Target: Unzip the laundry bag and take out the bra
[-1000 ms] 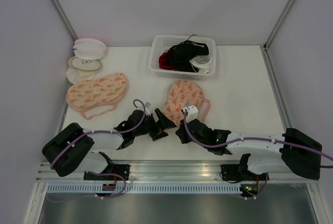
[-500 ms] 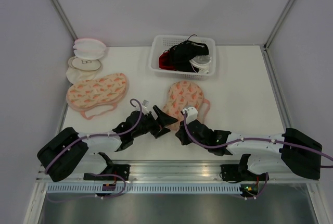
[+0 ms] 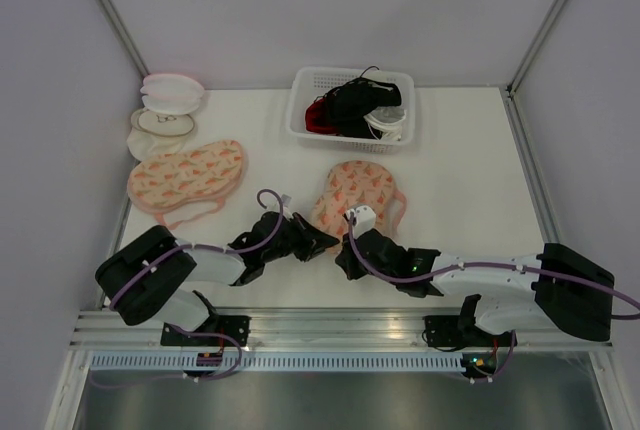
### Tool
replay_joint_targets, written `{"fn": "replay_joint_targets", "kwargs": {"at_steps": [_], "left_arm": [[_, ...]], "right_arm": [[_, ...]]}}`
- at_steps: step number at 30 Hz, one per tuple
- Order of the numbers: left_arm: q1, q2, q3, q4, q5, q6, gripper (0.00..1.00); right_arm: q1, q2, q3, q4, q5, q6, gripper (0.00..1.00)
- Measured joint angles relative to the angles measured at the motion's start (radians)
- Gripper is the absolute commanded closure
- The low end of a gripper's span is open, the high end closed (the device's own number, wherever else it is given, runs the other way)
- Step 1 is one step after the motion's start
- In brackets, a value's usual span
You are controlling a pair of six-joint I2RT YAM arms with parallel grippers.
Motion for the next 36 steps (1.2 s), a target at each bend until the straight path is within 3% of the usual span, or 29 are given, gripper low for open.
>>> {"fn": "replay_joint_targets", "kwargs": {"at_steps": [9, 22, 30, 31, 34, 35, 36], "left_arm": [[0.037, -0.001, 0.009, -0.026, 0.042, 0.058, 0.98], [0.147, 0.067, 0.097, -0.021, 0.282, 0.270, 0.98], [0.211, 0.169, 0.330, -0.189, 0.474, 0.464, 0.98], [0.214, 0.188, 0.353, -0.196, 0.492, 0.476, 0.94], [0.217, 0.266, 0.438, -0.232, 0.544, 0.513, 0.50], [0.217, 0.288, 0.460, -0.241, 0.557, 0.521, 0.28], [0.217, 0.306, 0.481, -0.251, 0.563, 0.525, 0.21]], "right_arm": [[0.003, 0.010, 0.071, -0.201, 0.098, 0.048, 1.00], [-0.122, -0.011, 0.081, -0.374, 0.197, 0.115, 1.00], [-0.178, -0.070, 0.081, -0.415, 0.233, 0.109, 0.99], [-0.182, -0.073, 0.079, -0.417, 0.234, 0.104, 1.00], [-0.190, -0.079, 0.071, -0.413, 0.229, 0.087, 1.00], [-0.192, -0.079, 0.065, -0.411, 0.228, 0.082, 1.00], [-0.193, -0.079, 0.060, -0.410, 0.225, 0.079, 1.00]]}}
